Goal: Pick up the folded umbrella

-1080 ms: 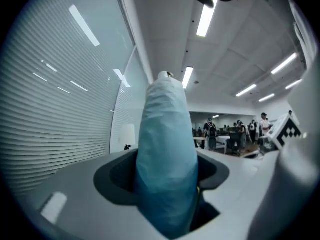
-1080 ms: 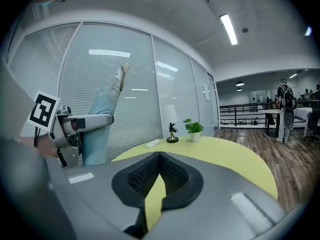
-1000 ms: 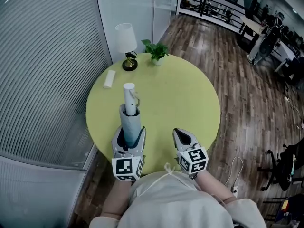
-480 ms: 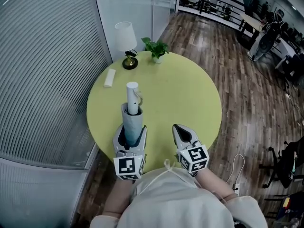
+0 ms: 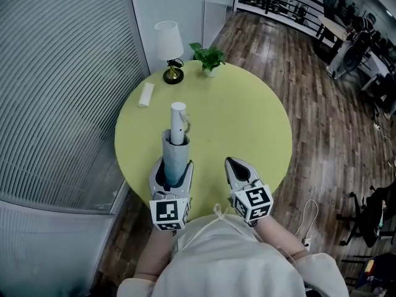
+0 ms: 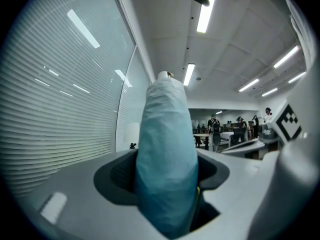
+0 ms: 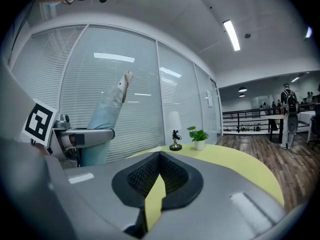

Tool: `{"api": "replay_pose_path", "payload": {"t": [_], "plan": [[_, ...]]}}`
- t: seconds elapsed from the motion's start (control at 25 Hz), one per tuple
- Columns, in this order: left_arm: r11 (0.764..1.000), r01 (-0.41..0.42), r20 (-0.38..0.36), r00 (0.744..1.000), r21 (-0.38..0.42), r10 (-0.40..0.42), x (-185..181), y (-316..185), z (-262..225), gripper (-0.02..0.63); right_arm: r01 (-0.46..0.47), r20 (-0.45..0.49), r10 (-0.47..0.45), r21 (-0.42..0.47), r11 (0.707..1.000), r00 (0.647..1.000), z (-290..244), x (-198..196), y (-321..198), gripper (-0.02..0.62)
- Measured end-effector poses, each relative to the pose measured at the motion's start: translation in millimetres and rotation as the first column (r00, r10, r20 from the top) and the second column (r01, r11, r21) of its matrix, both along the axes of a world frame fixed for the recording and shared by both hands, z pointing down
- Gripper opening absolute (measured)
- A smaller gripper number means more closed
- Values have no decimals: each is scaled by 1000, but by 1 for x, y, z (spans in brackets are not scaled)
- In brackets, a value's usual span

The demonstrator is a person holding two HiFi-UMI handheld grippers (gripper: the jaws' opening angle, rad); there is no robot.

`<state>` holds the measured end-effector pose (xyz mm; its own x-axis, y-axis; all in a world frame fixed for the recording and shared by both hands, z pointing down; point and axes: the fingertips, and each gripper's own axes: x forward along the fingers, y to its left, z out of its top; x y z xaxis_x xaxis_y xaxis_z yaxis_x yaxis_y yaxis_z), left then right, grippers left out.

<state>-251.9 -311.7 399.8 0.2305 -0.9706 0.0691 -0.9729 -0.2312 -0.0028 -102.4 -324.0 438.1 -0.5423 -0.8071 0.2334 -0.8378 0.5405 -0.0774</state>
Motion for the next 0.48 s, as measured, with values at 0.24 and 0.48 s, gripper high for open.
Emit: {"api": "replay_pose_path", "payload": {"t": [0.24,0.48], "plan": [[1000,-12,4,1000,8,12,-1,-3,3,305,4,-12,-4,1,1000,1000,7,-7,-6,-2],[1000,-4,-4,1000,2,4,0,-4,6,305,-8,4,8,47,999,1000,-5,-1,-7,-2]]}}
